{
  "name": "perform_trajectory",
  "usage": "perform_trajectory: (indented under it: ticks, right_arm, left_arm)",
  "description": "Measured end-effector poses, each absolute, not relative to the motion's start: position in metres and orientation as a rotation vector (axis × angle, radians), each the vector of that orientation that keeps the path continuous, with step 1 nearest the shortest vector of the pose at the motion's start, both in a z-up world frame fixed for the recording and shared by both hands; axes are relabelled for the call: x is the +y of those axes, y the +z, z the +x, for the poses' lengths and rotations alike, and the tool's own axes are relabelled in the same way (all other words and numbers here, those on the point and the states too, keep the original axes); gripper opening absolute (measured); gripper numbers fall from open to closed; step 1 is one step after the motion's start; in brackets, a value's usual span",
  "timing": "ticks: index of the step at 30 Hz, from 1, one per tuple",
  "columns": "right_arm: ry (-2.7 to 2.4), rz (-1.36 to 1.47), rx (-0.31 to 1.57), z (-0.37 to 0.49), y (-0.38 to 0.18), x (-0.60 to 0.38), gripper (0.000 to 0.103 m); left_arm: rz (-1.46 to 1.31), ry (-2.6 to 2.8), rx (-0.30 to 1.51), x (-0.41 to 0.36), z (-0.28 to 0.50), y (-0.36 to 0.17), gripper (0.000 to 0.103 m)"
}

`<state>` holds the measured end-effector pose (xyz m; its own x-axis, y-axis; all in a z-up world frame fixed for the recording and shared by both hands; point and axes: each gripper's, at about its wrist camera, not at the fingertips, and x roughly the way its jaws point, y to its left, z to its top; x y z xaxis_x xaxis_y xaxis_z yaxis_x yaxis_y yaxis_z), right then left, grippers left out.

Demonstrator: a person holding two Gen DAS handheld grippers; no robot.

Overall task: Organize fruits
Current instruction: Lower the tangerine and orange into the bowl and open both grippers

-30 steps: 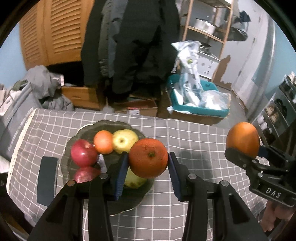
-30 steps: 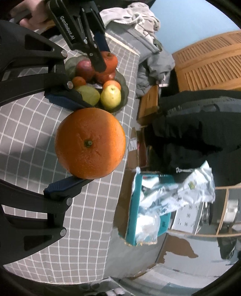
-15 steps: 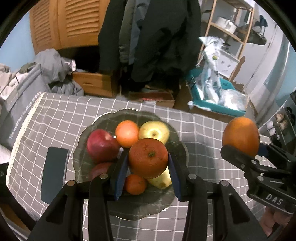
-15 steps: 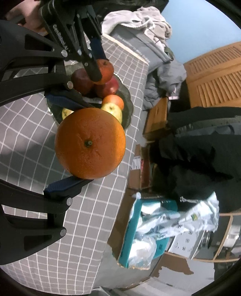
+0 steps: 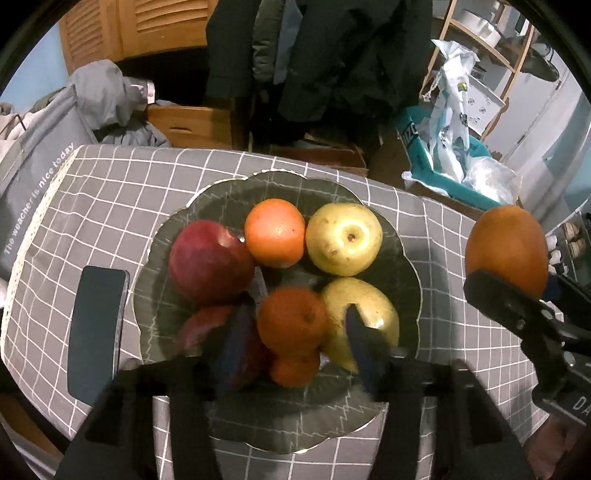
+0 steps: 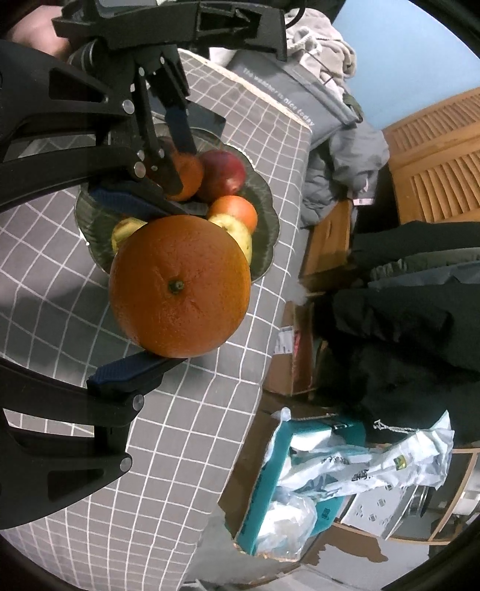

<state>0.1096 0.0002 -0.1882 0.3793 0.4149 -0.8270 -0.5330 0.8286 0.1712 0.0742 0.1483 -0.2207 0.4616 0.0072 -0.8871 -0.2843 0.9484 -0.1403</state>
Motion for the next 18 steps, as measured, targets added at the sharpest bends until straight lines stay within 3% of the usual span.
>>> perform_trajectory:
  ticks: [1,18]
  right_arm:
    - [0.609,-0.129,1.017,0.110,-0.189,0.001,0.065]
    - [0.705,-0.208,1.070,0.096,-0.214,0.065,0.065]
  left_arm:
    - [-0.287,0.185,1.070,0.150,0.073,-0.219,0.072]
    - [-0.342,0.333,1.026,0.209,0.029,-0.200,0.073]
